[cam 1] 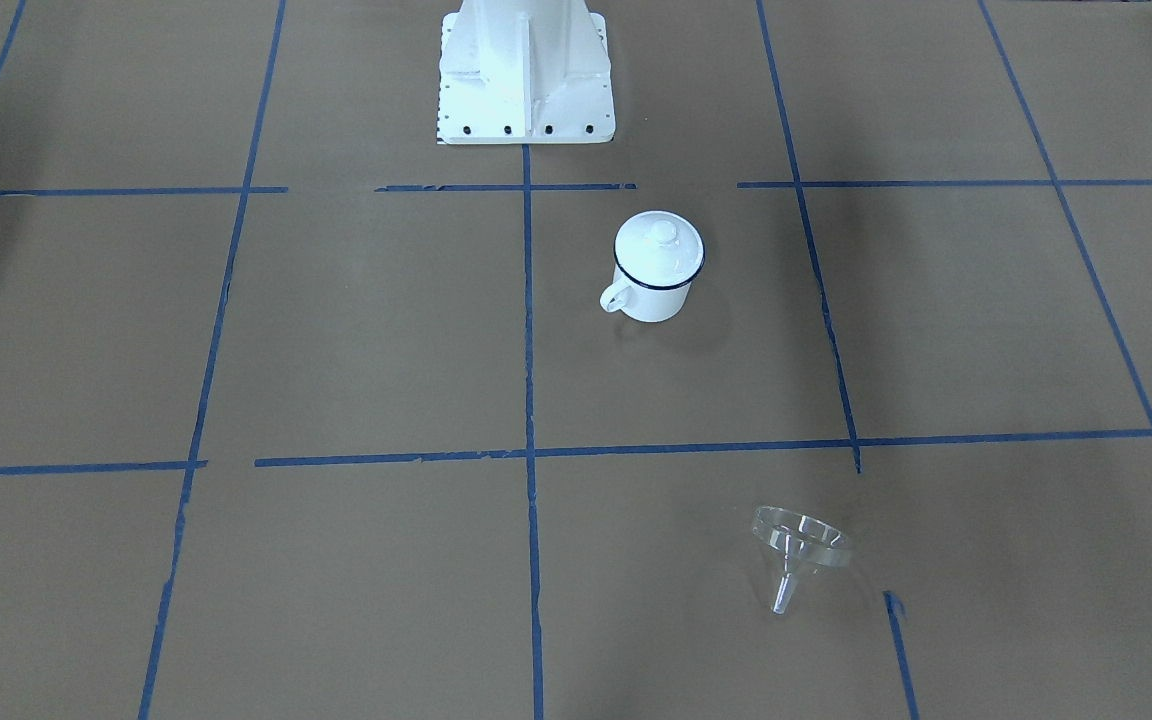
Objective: Place funnel on cup
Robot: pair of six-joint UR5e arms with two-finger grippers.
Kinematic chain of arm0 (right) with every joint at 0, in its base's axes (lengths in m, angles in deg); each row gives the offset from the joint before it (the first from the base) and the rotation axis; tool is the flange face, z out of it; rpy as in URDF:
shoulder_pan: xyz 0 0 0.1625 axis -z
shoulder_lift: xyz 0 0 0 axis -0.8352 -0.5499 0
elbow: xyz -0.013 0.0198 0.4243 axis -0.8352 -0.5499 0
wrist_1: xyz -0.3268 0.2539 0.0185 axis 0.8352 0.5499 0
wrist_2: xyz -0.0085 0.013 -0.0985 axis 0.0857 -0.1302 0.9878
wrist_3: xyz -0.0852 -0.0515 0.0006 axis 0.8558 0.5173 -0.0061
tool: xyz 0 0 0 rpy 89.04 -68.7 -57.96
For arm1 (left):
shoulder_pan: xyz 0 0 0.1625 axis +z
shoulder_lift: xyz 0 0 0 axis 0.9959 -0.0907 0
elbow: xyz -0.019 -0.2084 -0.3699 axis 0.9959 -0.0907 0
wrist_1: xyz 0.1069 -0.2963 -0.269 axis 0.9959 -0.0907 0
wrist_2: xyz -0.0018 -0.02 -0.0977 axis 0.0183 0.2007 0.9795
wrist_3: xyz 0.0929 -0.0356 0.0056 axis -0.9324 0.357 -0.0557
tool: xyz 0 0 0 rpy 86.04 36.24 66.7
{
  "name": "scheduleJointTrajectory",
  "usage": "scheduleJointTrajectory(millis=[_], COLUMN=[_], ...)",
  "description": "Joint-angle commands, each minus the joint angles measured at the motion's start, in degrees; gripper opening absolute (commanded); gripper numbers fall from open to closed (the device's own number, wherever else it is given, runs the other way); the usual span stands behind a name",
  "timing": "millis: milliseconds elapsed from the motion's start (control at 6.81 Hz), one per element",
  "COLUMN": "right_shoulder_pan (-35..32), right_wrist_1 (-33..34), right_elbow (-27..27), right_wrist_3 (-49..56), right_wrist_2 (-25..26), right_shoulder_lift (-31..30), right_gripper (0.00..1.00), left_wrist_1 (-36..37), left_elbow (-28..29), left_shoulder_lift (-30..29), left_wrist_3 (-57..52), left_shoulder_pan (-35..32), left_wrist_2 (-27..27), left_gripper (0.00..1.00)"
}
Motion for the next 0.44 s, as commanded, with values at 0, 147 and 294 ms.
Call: scheduleJointTrajectory(millis=[0,147,294], right_shoulder_pan=[0.0,0.0,0.0], right_wrist_1=[0.0,0.0,0.0], right_elbow=[0.0,0.0,0.0], right_wrist_3=[0.0,0.0,0.0], right_wrist_2=[0.0,0.0,0.0], right_shoulder_lift=[0.0,0.0,0.0], right_gripper=[1.00,1.00,1.00], left_wrist_1=[0.0,0.2,0.4], left_elbow=[0.0,0.6,-0.3], left_shoulder_lift=[0.0,0.0,0.1], left_wrist_3=[0.0,0.0,-0.3], left_shoulder_pan=[0.6,0.6,0.7], left_wrist_2=[2.7,4.7,4.9], left_gripper=[1.00,1.00,1.00])
